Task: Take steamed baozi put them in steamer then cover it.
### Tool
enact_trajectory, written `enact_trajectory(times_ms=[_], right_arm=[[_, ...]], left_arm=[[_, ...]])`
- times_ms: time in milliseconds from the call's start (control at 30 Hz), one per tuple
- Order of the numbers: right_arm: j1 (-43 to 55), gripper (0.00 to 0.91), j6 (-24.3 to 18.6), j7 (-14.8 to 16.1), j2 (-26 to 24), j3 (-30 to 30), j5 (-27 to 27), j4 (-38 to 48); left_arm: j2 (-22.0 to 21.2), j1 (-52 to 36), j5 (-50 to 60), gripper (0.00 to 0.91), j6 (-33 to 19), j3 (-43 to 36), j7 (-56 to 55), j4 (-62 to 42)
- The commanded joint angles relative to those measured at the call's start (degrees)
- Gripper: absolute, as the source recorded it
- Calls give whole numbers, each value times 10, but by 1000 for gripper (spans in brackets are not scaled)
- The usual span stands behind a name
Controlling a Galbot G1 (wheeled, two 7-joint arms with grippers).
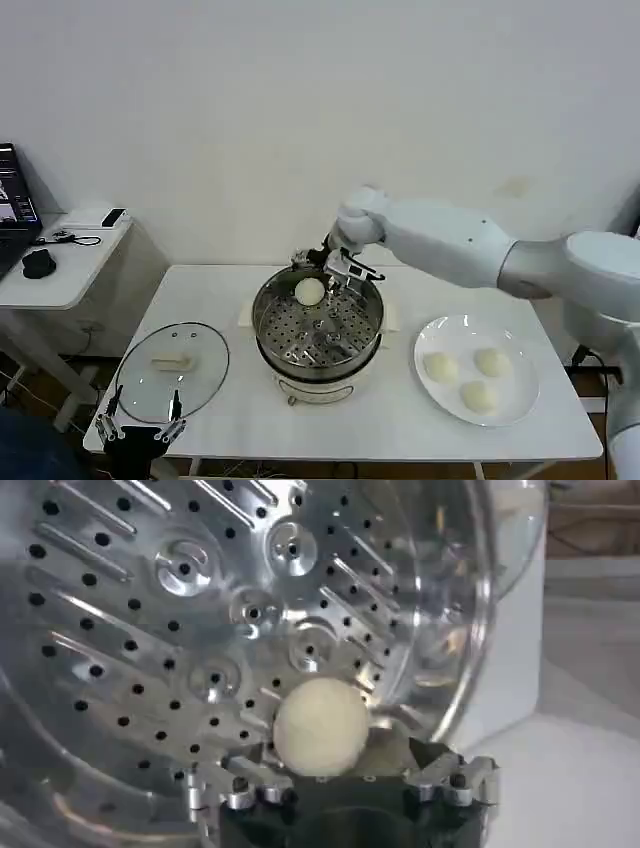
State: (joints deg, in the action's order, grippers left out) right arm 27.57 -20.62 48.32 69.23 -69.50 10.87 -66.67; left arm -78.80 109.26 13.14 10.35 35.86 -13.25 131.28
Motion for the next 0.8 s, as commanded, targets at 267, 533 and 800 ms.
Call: enact_trajectory(times_ms=[267,533,800], right_arm=[[141,907,258,40,-276,-66,-165,-233],[107,907,324,34,-437,-111,-179,-312],[45,907,324,38,-477,-126,-169,-323]], left_arm=[[25,-16,0,907,7,-9,12,-4],[43,-33,0,907,10,-17,22,-7],[68,-60,-15,907,22,-11,39,-14]])
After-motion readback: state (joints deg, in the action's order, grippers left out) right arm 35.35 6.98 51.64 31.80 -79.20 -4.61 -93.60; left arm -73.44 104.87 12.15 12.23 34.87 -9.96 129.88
